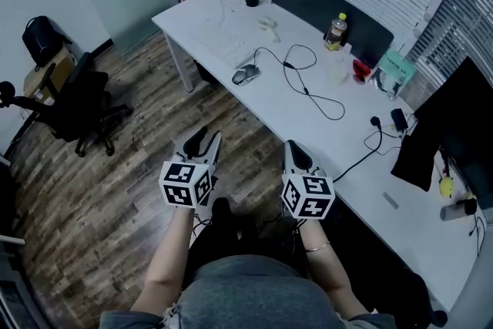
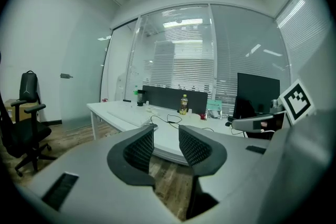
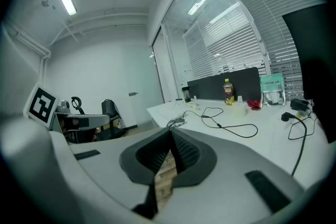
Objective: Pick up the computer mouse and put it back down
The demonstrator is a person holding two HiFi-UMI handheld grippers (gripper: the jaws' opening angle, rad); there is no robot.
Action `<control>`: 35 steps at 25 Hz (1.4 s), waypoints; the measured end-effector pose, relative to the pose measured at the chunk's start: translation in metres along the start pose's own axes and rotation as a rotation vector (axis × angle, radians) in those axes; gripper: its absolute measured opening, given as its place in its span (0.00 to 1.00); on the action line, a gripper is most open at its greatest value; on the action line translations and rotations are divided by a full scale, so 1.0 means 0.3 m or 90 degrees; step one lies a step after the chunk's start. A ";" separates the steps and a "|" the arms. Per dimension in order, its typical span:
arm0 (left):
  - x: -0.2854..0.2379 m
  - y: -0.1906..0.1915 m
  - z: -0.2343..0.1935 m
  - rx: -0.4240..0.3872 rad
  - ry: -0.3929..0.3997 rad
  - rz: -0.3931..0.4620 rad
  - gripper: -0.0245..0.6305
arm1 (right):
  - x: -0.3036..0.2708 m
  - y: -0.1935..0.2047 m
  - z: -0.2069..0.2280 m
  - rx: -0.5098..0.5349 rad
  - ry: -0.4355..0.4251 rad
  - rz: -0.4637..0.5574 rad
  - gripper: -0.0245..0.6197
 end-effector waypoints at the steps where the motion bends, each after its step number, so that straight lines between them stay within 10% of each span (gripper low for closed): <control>1: -0.008 -0.005 0.000 -0.001 0.004 0.000 0.26 | -0.001 -0.001 0.005 -0.003 0.001 0.000 0.05; 35: -0.789 -0.292 -0.480 -0.105 0.165 -0.088 0.49 | -0.609 -0.295 0.087 -0.129 0.199 -0.029 0.05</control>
Point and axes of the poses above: the fingertips, and each gripper's own axes: x backward along the fingers, z to its right, y out of its underside, the point moved 7 cm from there along x, backward along the fingers, and after that the axes turned 12 degrees about -z, right-handed, at the moved point
